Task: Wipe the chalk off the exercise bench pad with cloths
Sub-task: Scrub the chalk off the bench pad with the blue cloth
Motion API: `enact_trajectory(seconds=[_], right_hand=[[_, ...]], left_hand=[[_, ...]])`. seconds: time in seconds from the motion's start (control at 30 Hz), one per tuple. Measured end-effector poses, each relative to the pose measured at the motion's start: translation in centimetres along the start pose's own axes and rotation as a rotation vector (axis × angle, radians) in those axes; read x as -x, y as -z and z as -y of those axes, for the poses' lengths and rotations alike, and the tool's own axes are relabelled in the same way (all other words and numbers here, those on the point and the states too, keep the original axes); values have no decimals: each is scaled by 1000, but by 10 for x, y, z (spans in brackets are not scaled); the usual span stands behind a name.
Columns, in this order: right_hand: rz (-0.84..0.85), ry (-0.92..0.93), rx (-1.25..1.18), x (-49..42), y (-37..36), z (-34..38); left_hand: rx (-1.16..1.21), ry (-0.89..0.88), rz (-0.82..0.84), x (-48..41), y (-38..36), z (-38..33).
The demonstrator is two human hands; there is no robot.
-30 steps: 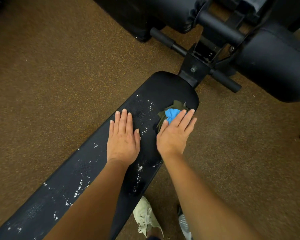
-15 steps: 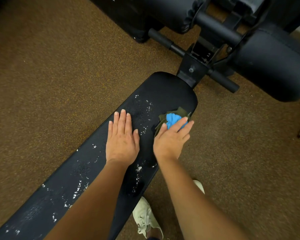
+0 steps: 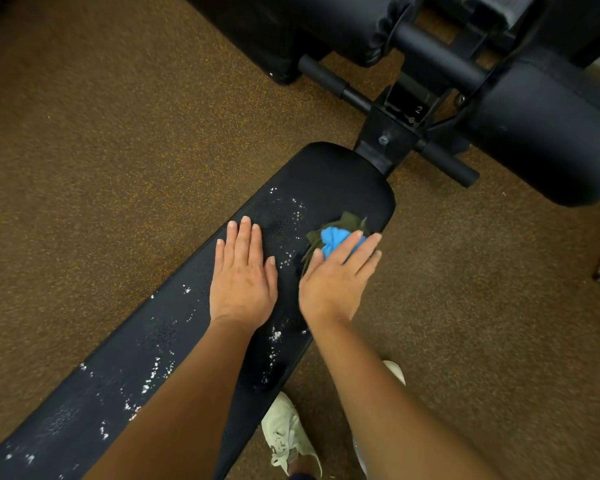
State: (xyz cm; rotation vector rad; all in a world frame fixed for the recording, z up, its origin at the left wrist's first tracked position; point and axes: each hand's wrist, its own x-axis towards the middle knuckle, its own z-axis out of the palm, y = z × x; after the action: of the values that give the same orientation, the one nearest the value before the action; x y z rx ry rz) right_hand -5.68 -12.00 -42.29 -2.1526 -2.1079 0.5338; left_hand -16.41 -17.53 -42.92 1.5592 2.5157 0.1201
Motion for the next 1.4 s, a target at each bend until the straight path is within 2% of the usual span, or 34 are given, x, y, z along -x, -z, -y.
enact_trajectory(seconds=[0.13, 0.27, 0.43, 0.5, 0.6, 0.67, 0.73, 0.8, 0.87, 1.0, 1.07, 1.13, 1.2, 1.27, 1.4], right_hand=[[32, 181, 131, 5, -2, -15], [40, 185, 144, -16, 0, -1], [105, 582, 256, -2, 6, -27], [96, 572, 280, -15, 9, -27], [109, 382, 232, -25, 6, 5], [121, 337, 215, -23, 2, 18], [111, 455, 221, -21, 2, 11], [112, 652, 267, -22, 7, -7], [126, 727, 294, -32, 12, -15], [93, 503, 274, -51, 8, 17], [93, 459, 267, -52, 3, 27], [115, 585, 267, -48, 4, 21], [166, 798, 272, -46, 8, 3], [175, 873, 294, -52, 14, -10], [120, 615, 284, -65, 9, 12]], left_hand=[[-13, -4, 15, 0, 0, 1], [-14, -2, 24, 0, 0, 1], [-23, 5, 38, -1, 2, 1], [-22, 8, 50, -1, 3, 1], [-32, 18, 62, -1, 3, 1], [-31, 26, 59, 0, 3, 1], [-18, 36, 52, 1, 3, 0], [-2, 40, 41, 2, 4, 0], [6, 41, 37, 2, 4, 0], [18, 39, 36, 2, 3, 0], [38, 39, 22, 2, 3, 1], [67, 47, 1, 3, 3, 2], [69, 55, -17, 4, 3, 2], [61, 60, -21, 4, 4, 1], [55, 77, -5, 7, 4, 3]])
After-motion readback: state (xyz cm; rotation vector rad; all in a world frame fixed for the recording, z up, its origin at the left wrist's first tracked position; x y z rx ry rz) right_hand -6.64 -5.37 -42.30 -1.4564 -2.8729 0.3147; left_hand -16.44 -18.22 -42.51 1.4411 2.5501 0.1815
